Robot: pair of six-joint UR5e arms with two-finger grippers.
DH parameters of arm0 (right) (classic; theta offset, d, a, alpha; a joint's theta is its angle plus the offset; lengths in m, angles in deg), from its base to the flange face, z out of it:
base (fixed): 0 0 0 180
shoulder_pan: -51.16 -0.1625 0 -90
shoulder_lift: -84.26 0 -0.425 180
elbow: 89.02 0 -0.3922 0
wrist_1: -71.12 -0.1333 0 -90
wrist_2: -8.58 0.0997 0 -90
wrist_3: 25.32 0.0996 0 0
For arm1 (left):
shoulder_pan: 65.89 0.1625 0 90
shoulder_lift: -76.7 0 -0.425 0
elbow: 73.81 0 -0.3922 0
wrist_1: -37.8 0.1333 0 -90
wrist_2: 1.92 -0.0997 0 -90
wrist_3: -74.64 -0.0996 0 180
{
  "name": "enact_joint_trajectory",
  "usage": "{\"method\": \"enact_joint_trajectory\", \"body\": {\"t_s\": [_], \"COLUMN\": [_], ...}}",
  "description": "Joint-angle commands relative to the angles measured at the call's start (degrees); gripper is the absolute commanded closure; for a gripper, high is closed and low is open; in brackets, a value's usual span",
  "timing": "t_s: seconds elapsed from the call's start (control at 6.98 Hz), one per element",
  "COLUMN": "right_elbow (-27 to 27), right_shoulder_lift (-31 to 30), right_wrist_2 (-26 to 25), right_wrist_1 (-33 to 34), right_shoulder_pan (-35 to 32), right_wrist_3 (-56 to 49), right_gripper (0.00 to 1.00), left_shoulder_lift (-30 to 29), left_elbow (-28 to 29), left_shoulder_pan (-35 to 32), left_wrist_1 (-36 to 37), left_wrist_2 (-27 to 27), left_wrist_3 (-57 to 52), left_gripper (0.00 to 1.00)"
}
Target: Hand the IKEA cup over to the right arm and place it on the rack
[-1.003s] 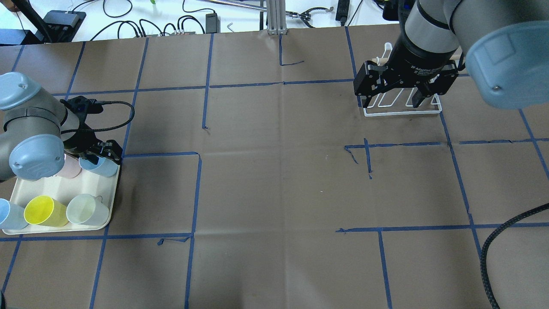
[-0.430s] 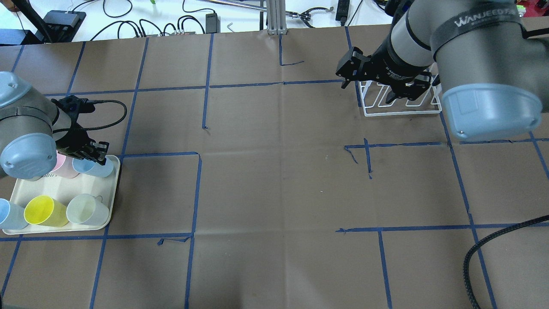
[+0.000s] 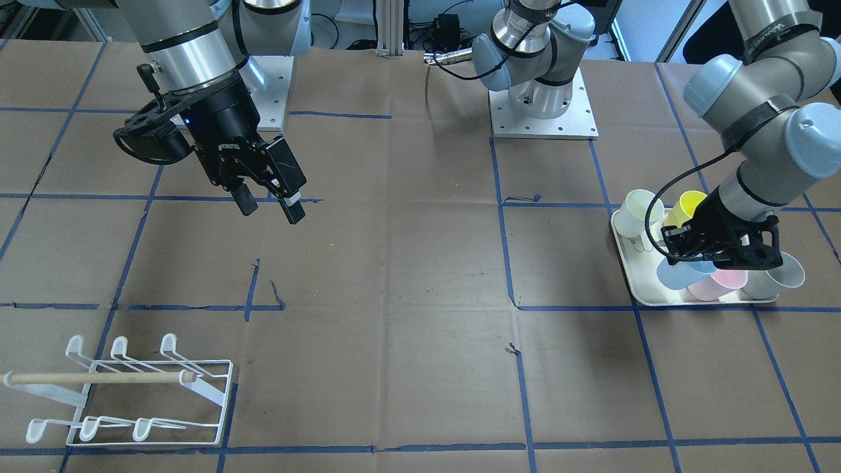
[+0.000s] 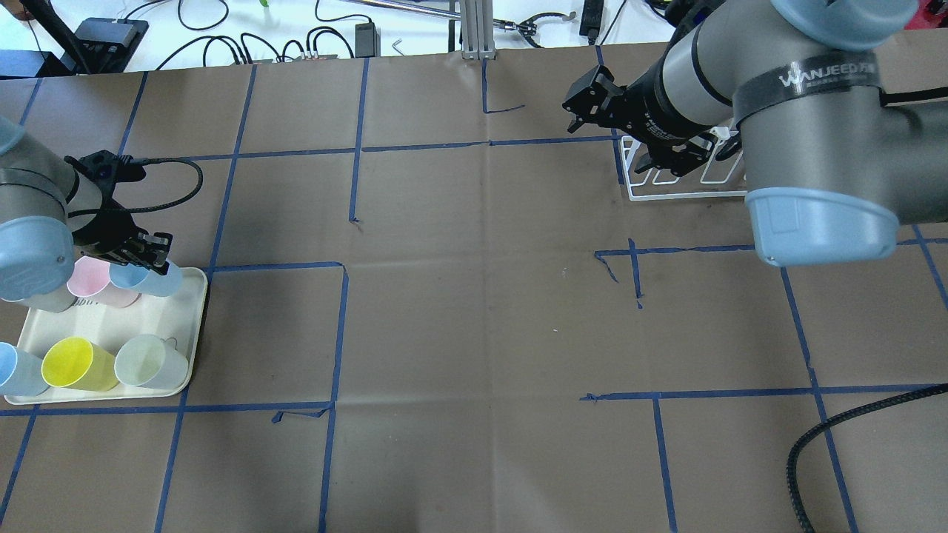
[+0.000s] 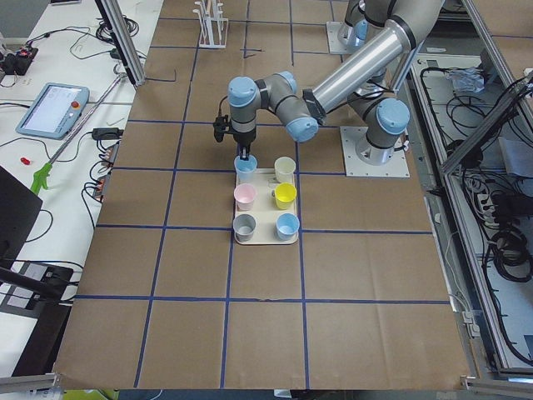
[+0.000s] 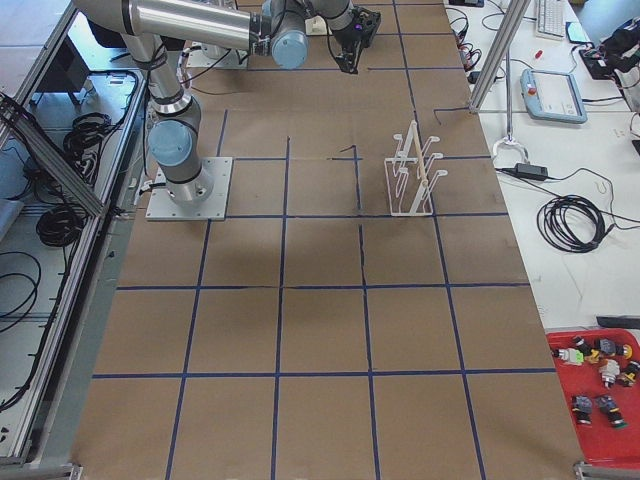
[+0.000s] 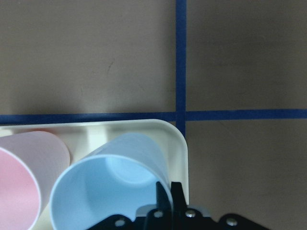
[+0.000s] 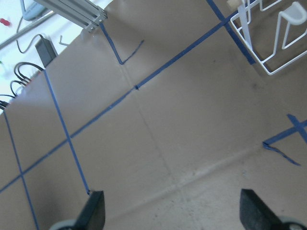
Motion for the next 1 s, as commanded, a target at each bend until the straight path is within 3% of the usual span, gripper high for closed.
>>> {"method": "enact_joint_trajectory", "body": {"t_s": [0.0,0.29,0.43,0.86], "right_elbow": [-6.6,-14.1,-15.6,-16.6], "right_shoulder_lift": [0.2,0.7,0.7,1.3], "right_wrist_2": [4.4,8.1,10.1,12.6], "right_wrist_1": [16.2,32.2,37.1,44.4], "right_shoulder_pan": [-0.2,-0.2,-0.2,-0.2], "right_wrist_3": [10.6,15.4,19.4,28.9], "right_gripper": [0.00,0.00,0.00,0.00], "left_shoulder_lift": [0.3,0.5,0.4,2.2], "left_elbow": [10.2,15.0,16.8,17.3], "left_shoulder_pan": [-2.2,-6.0,-6.9,-8.0], "left_wrist_1": [-12.1,-13.7,-14.0,-12.4], "left_wrist_2": [1.3,1.3,1.6,16.7], "left_wrist_3": [2.8,4.2,4.1,3.5], "left_gripper": [1.00,1.00,1.00,1.00]}}
